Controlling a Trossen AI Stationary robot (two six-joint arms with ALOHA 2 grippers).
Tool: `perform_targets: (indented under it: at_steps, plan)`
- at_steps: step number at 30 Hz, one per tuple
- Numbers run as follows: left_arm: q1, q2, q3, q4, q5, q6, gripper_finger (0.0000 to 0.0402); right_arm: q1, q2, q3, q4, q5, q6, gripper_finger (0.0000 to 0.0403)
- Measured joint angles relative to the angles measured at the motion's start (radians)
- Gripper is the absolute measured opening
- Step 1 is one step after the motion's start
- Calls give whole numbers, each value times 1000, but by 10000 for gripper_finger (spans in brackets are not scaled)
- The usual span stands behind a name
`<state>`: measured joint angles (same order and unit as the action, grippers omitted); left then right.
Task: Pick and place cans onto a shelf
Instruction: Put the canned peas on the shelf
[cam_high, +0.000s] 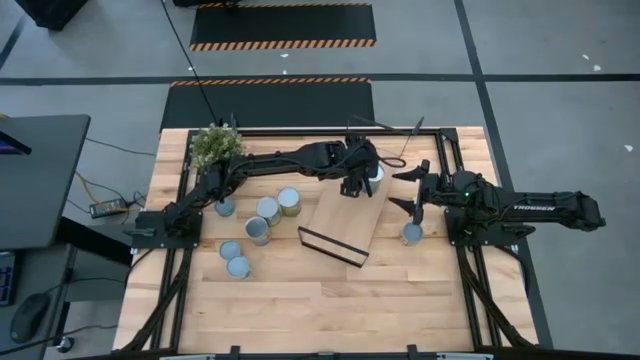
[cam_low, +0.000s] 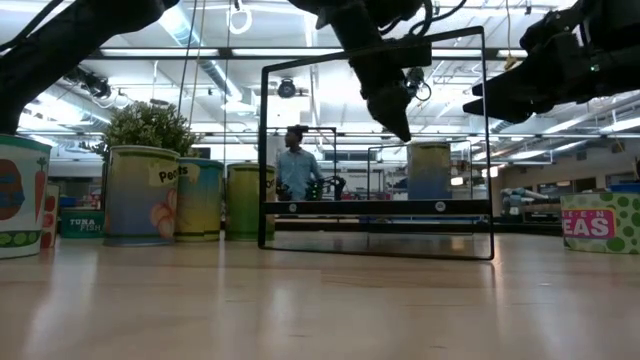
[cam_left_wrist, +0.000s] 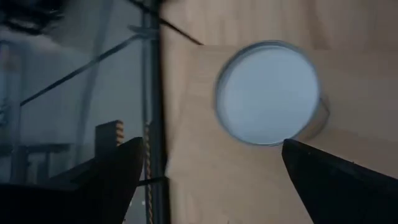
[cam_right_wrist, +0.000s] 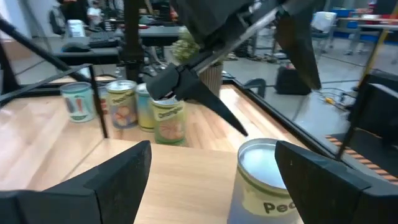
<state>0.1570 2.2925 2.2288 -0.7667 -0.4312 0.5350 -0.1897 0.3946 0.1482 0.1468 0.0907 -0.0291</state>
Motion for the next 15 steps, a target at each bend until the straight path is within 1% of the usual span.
perform_targets:
  at_steps: [3,6,9,12,15]
  plan:
    - [0,-5,12,-28,-31,0,387,0,0,0,-14,53,-9,350]
    - [-7,-17,44,-62,-32,-25,387,0,2,0,-32,124,-40,350]
    - [-12,-45,69,-89,31,-81,380,0,18,0,-43,182,-56,350]
    - [-14,-78,70,-109,100,-157,368,3,53,0,-41,203,-81,350]
    - [-17,-101,70,-159,126,-203,355,21,104,0,-17,234,-98,350]
